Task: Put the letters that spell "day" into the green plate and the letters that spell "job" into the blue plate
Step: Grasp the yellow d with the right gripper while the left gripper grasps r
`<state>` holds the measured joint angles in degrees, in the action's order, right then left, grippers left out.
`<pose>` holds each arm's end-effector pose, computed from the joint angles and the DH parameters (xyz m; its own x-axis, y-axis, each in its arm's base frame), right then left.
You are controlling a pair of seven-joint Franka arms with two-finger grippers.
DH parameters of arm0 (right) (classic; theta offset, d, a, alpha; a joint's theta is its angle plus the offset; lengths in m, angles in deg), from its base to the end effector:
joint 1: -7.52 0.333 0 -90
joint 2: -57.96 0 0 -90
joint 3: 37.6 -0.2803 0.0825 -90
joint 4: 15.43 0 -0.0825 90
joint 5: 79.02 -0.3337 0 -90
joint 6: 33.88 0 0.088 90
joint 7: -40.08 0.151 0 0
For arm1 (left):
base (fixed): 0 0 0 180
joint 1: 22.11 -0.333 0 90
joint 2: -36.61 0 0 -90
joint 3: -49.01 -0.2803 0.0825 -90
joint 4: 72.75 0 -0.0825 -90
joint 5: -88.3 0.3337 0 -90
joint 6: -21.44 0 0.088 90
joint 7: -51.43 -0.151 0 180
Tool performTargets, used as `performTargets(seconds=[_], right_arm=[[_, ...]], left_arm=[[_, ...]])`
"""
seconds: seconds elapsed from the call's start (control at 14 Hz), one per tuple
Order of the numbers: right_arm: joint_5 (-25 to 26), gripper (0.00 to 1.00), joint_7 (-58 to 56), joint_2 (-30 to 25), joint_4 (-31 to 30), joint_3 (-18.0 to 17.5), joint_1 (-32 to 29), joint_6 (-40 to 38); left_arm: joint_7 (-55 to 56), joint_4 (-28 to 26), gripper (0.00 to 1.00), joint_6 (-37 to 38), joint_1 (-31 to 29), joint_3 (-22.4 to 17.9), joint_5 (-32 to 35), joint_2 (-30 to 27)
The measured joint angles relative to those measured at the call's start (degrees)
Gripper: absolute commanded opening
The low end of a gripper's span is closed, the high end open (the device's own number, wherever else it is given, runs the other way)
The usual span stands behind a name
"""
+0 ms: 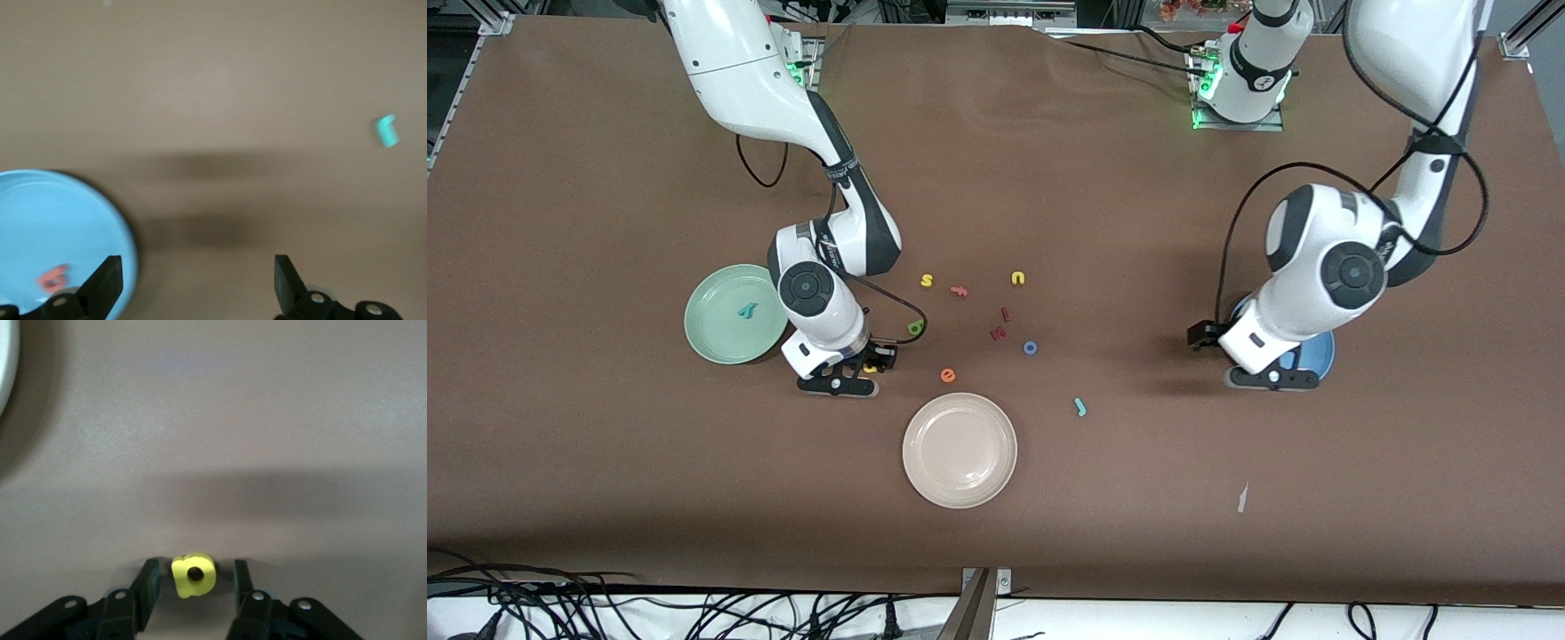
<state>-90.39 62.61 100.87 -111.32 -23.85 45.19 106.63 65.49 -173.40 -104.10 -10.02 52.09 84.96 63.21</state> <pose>0.5691 0.2685 0.1481 0.9962 -0.0590 0.0648 -0.0594 -0.9982 0.0039 0.5769 -0.1591 0.2574 0.9987 0.0191 -0.0470 0.0219 -0.9979 0.0608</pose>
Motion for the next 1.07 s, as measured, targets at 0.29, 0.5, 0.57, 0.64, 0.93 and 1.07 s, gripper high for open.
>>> performTargets(seconds=[0.29, 0.5, 0.57, 0.64, 0.93, 1.07], right_arm=[[0.0, 0.07, -1.5, 0.0, 0.1, -0.1, 0.0, 0.0], [0.0, 0.07, -4.5, -0.4, 0.5, 0.4, 0.0, -2.3], [0.0, 0.07, -6.0, -1.2, 1.0, 1.4, 0.0, -5.1], [0.0, 0.08, -8.4, -2.5, 1.5, 2.9, -0.1, -9.1], [-0.2, 0.08, -22.1, -9.9, -1.2, 10.4, -0.8, -19.4], [-1.0, 0.08, -28.2, -13.1, -6.6, 13.5, -1.2, -19.6]], left_arm=[[11.6, 11.5, 1.00, -0.1, 5.4, 0.1, -0.5, 9.3], [19.0, 17.7, 0.99, -0.1, 8.4, 0.1, -0.5, 15.4], [21.2, 19.6, 0.98, -0.1, 9.2, 0.1, -0.5, 17.3], [23.5, 21.8, 0.96, -0.1, 10.1, 0.1, -0.5, 19.5], [31.1, 28.3, 0.89, -0.1, 12.0, -0.2, -0.5, 26.0], [33.9, 29.6, 0.84, -0.1, 12.1, -0.2, -0.5, 27.3]])
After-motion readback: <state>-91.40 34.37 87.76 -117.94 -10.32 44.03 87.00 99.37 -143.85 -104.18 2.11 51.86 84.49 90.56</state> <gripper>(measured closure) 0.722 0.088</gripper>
